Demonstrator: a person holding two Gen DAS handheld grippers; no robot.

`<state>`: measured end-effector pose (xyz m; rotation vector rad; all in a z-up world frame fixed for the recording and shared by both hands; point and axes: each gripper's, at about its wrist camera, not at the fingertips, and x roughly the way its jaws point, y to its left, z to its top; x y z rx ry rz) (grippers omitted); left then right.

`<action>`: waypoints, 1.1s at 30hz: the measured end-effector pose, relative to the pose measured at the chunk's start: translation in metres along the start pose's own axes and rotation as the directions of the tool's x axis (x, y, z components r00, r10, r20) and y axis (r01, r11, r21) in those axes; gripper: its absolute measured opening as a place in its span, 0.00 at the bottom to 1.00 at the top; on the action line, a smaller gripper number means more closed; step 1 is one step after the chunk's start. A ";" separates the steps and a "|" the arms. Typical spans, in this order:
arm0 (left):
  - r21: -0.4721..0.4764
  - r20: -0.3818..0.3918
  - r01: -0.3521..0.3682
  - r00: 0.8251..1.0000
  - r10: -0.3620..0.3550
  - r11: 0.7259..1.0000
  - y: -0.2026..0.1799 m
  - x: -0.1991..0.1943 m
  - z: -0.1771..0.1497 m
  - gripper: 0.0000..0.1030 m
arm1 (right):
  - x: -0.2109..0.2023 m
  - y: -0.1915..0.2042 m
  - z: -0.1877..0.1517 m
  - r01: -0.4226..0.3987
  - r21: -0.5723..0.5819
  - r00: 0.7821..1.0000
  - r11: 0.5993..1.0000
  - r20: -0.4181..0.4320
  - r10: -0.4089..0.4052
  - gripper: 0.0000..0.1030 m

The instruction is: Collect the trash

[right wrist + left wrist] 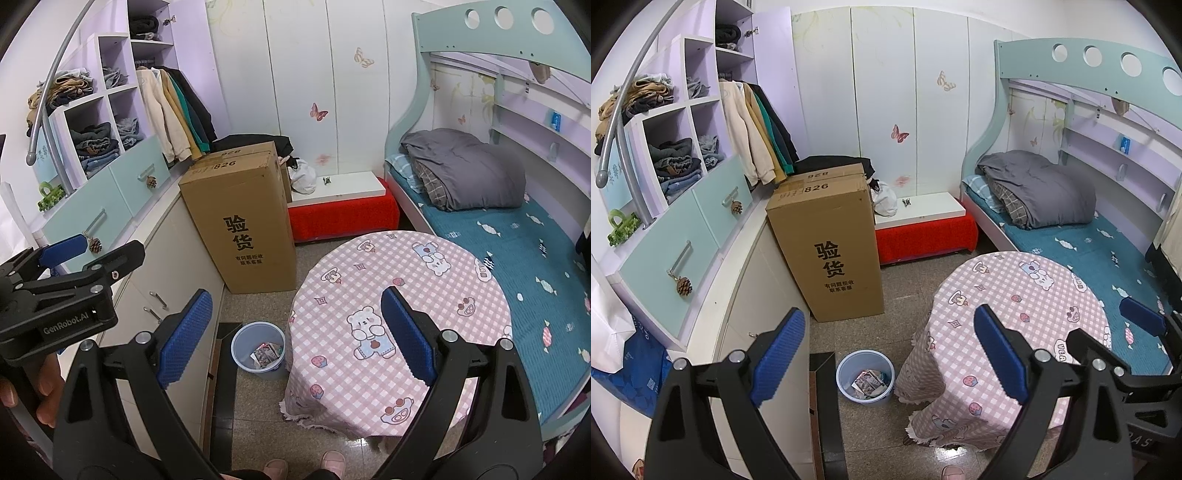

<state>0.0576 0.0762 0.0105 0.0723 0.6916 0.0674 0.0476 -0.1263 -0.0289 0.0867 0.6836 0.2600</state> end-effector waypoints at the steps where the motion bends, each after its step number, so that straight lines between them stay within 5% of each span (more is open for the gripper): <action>1: -0.001 -0.002 0.001 1.000 -0.001 1.000 0.000 0.000 0.000 0.88 | 0.000 0.000 -0.001 0.001 0.000 1.000 1.000 0.000 -0.001 0.88; 33: 0.006 -0.010 0.018 1.000 -0.018 1.000 0.013 0.001 -0.007 0.88 | -0.003 0.015 -0.012 0.020 0.020 1.000 1.000 -0.014 -0.020 0.88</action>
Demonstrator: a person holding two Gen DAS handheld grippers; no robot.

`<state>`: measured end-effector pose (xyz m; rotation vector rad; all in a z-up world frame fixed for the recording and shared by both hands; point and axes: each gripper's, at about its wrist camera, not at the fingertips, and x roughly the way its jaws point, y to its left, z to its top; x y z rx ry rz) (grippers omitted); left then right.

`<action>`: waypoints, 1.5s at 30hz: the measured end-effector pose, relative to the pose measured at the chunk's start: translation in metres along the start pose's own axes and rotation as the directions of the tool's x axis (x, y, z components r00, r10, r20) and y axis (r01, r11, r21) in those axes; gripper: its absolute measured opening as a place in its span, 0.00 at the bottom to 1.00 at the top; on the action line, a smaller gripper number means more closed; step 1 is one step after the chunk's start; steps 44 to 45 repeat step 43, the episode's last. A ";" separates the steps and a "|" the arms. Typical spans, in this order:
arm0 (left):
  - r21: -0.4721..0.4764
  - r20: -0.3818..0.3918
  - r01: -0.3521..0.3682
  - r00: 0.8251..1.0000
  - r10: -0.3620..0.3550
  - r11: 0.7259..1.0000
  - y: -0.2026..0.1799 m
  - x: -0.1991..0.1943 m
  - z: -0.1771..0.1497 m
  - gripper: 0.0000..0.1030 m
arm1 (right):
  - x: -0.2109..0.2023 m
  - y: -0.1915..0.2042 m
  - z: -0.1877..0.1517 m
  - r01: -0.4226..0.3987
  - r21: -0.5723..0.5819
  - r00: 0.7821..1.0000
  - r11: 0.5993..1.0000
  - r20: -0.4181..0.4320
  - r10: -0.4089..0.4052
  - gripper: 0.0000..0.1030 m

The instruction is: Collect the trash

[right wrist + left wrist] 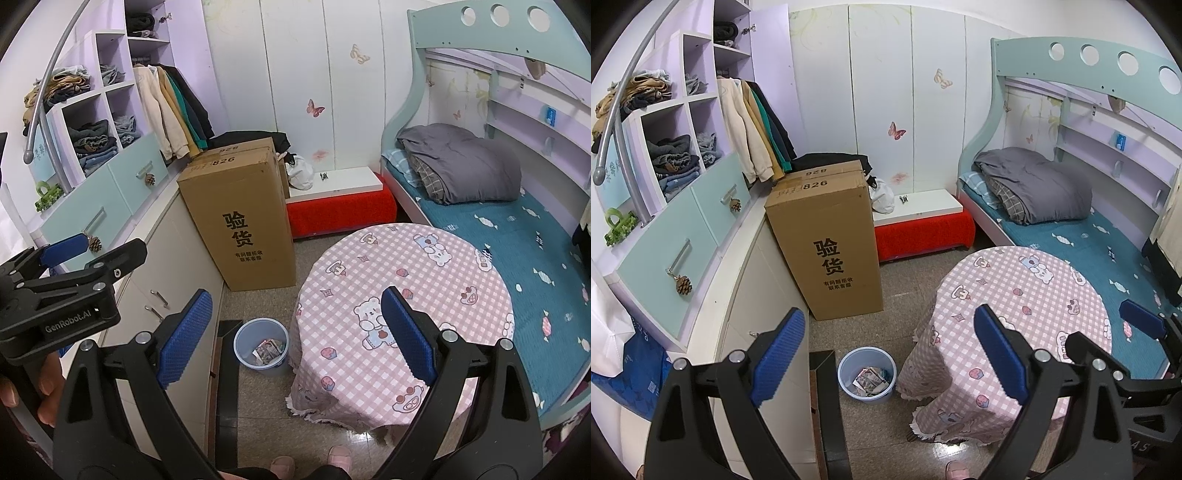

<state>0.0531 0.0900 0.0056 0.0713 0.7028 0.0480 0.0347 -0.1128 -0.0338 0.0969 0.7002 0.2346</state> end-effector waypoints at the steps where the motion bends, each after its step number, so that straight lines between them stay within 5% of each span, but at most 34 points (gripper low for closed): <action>1: 0.001 0.000 0.002 1.000 -0.002 1.000 0.002 0.000 -0.001 0.88 | 0.000 0.001 0.000 0.001 0.004 1.000 1.000 0.000 -0.001 0.88; 29: 0.077 -0.055 0.028 0.998 -0.024 0.997 0.013 0.027 0.000 0.88 | 0.026 -0.004 -0.004 0.024 0.069 0.998 0.997 -0.051 -0.020 0.88; 45: 0.107 -0.177 -0.010 0.984 0.029 0.994 -0.089 0.105 0.022 0.88 | 0.105 -0.134 0.018 0.004 0.105 0.985 0.994 -0.172 0.014 0.88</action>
